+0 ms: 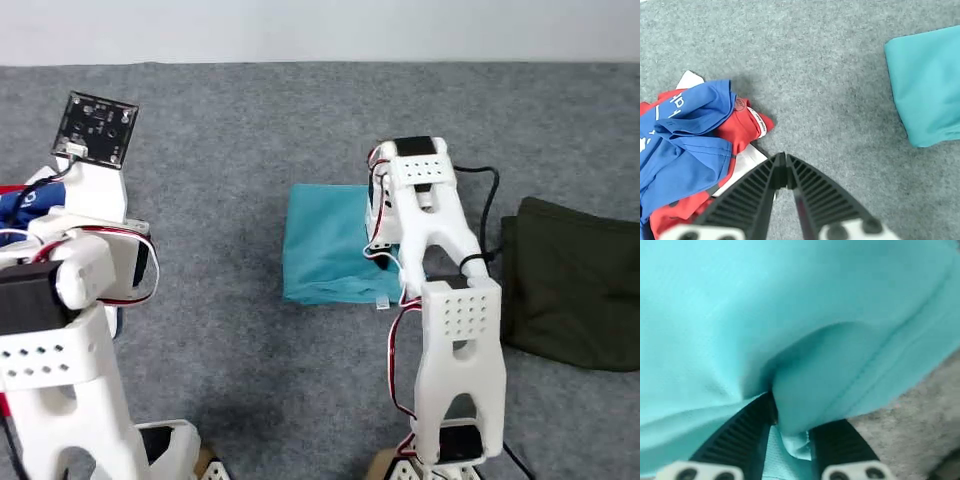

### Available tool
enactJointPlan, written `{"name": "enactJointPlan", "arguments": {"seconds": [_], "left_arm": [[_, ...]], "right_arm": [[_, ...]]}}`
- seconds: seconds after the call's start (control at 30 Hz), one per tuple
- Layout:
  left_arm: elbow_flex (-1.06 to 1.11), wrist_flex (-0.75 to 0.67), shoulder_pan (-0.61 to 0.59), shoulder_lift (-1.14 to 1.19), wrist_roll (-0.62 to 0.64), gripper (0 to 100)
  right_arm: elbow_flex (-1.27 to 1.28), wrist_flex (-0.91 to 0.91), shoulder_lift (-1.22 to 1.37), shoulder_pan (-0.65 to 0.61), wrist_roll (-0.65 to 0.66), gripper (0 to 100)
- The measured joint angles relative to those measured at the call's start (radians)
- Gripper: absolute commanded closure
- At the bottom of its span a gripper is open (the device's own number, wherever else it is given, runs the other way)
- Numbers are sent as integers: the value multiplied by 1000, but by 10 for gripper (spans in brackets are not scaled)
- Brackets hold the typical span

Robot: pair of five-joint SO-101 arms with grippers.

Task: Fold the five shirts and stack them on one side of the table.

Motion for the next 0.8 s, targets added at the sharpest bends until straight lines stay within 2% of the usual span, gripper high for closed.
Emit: {"name": "enactJointPlan", "arguments": {"seconds": [0.1,0.33,0.53,0.63,0.8], "left_arm": [[0,0,0,0,-25,995],[0,0,0,0,-60,995],[0,0,0,0,-60,995],[0,0,0,0,-61,995],[0,0,0,0,-61,995]], "right_arm": [[2,-14,-32,48,123,990],[2,-187,-78,169,651,990],[-44,-330,-78,175,988,990],[-49,-402,-77,175,1079,979],[-51,-410,-77,175,1097,809]]}}
